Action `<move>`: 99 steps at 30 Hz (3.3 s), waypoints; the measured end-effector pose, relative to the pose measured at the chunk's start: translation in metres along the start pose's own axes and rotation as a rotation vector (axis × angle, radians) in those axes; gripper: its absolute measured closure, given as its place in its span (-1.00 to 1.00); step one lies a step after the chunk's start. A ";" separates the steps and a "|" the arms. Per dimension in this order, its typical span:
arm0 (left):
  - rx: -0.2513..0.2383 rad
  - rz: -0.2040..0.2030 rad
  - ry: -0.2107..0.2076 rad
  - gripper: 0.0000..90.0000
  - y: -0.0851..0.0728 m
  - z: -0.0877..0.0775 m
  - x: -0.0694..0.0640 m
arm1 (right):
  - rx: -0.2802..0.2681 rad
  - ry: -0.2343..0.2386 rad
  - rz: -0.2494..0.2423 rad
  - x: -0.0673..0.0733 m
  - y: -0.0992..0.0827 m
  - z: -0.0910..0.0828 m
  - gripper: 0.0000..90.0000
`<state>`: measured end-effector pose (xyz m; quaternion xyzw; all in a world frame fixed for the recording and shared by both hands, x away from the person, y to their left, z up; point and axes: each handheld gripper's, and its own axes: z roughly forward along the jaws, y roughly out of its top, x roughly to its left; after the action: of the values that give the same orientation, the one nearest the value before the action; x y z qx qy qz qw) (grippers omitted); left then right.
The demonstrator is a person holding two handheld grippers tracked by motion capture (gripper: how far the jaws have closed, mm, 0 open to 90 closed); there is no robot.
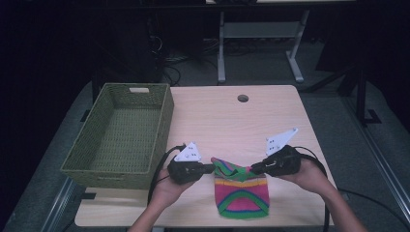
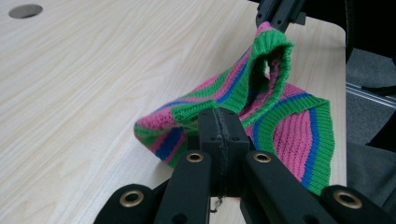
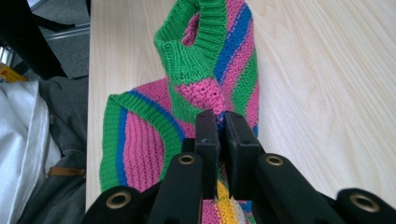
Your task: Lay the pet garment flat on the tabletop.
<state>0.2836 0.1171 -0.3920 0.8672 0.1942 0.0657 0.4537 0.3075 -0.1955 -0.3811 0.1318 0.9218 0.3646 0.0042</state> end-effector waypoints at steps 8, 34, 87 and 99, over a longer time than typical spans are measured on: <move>-0.001 0.005 0.025 1.00 0.004 -0.010 0.007 | -0.001 0.017 -0.027 0.000 0.011 0.006 0.87; 0.040 0.023 0.056 1.00 0.039 0.025 0.041 | -0.007 -0.003 0.044 -0.023 0.005 -0.005 0.87; 0.226 -0.022 -0.045 0.69 -0.005 0.078 0.017 | 0.101 -0.106 0.235 -0.032 -0.041 0.031 0.48; 0.309 0.019 -0.056 0.91 -0.012 0.089 0.016 | 0.134 -0.072 0.220 -0.025 -0.049 0.048 0.81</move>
<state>0.3205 0.0613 -0.4542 0.9301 0.1810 0.0149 0.3193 0.3244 -0.2037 -0.4511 0.2449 0.9234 0.2955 -0.0115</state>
